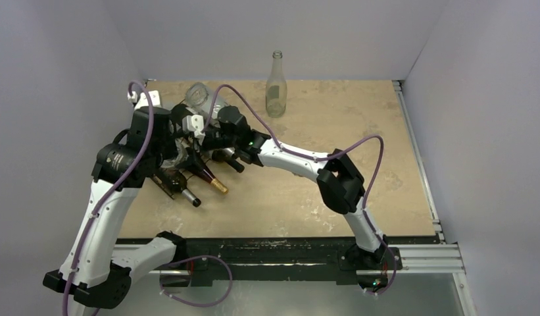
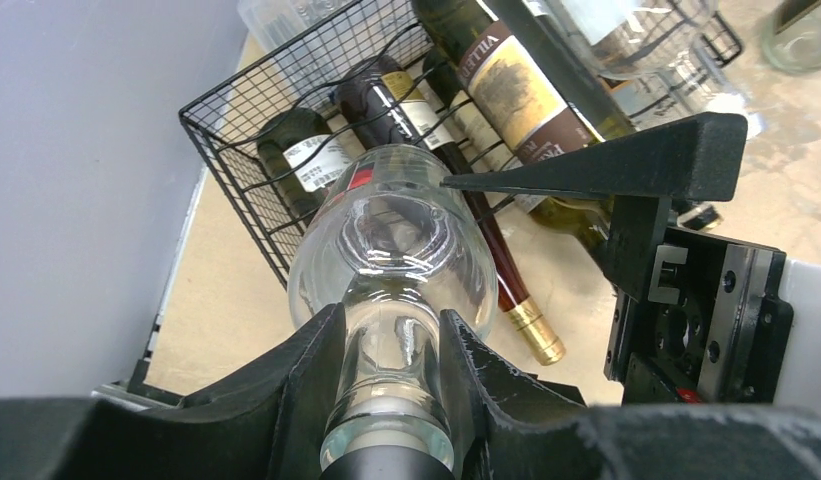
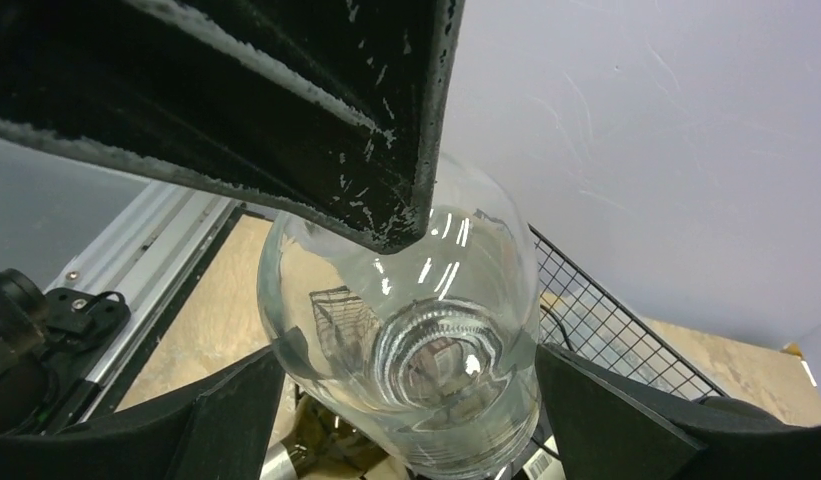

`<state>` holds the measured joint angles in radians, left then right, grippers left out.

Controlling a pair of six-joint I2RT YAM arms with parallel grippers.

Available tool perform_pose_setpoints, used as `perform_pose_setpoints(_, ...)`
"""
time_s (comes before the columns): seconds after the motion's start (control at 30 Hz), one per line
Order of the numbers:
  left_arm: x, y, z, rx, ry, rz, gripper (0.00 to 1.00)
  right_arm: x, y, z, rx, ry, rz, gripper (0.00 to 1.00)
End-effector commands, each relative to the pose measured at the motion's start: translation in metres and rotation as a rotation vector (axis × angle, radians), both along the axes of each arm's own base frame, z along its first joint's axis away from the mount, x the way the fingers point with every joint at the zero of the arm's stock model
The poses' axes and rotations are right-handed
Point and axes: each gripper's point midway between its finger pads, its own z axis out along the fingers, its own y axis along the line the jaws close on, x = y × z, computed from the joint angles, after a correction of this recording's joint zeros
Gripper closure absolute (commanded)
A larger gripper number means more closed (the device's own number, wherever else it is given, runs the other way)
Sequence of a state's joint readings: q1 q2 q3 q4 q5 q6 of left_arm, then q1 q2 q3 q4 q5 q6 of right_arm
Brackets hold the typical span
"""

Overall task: Take the wine bottle off the wine rack
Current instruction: Pick up the wine bottle from the wine rack.

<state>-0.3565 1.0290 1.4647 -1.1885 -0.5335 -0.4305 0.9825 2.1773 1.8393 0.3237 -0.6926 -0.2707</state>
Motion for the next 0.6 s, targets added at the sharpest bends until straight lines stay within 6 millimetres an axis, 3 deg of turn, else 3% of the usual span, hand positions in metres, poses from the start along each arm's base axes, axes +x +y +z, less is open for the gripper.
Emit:
perform_pose_setpoints(0.0, -0.003, -0.023, 0.043, -0.171, -0.150, -0.070, 1.00, 0.001, -0.021, 0.078, 0.111, -0.117, -0.060, 0.03)
perform_pose_setpoints(0.23, -0.010, -0.037, 0.040, -0.222, -0.127, -0.115, 1.00, -0.010, -0.036, 0.081, 0.060, -0.118, -0.057, 0.04)
perform_pose_setpoints(0.57, -0.018, -0.056, 0.033, -0.267, -0.084, -0.167, 1.00, -0.021, -0.062, 0.067, -0.037, -0.107, -0.072, 0.04)
